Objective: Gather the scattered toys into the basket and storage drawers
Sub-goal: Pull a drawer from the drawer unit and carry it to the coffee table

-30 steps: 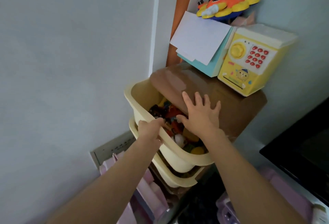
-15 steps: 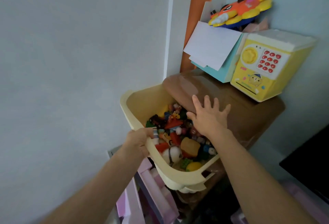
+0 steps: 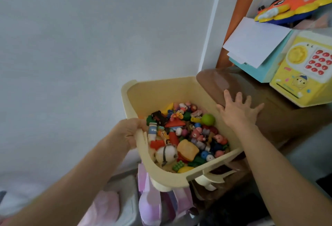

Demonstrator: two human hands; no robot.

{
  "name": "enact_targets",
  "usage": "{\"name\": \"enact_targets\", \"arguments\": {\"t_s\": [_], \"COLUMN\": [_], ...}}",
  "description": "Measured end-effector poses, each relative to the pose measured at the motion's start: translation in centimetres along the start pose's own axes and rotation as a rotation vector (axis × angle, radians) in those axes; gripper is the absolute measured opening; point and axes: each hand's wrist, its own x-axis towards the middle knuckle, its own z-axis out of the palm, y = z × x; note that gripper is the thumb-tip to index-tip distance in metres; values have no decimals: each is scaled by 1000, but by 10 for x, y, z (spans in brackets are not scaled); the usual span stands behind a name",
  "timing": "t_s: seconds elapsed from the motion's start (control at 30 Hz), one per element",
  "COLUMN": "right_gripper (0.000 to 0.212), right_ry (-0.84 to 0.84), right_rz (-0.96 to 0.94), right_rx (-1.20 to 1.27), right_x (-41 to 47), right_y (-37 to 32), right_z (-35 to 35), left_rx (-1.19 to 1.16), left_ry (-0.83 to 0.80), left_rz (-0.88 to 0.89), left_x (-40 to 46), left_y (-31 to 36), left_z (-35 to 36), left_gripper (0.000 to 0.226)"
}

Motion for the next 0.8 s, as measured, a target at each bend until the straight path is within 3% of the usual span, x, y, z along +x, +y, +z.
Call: {"name": "enact_targets", "arguments": {"t_s": [0.17, 0.3, 0.37, 0.47, 0.57, 0.8], "right_gripper": [63, 50, 48, 61, 28, 15], "right_ry": [64, 356, 260, -158, -426, -273], "right_rz": [-15, -380, -481, -266, -224, -316], "right_rx": [-5, 246, 281, 403, 678, 634], "right_x": [-7, -29, -45, -53, -68, -145], "right_y": [-2, -24, -38, -45, -55, -130], "right_z": [1, 16, 24, 26, 35, 73], "left_rx": [13, -74, -124, -170, -200, -222], "left_ry": [101, 202, 206, 198, 218, 338], "left_rz": [41, 1, 26, 67, 171, 154], "left_x": [-35, -64, -75, -89, -106, -138], "left_y": [-6, -28, -37, -51, -63, -117], "left_z": [-47, -75, -93, -121, -141, -227], "left_gripper": [58, 37, 50, 72, 40, 50]}}
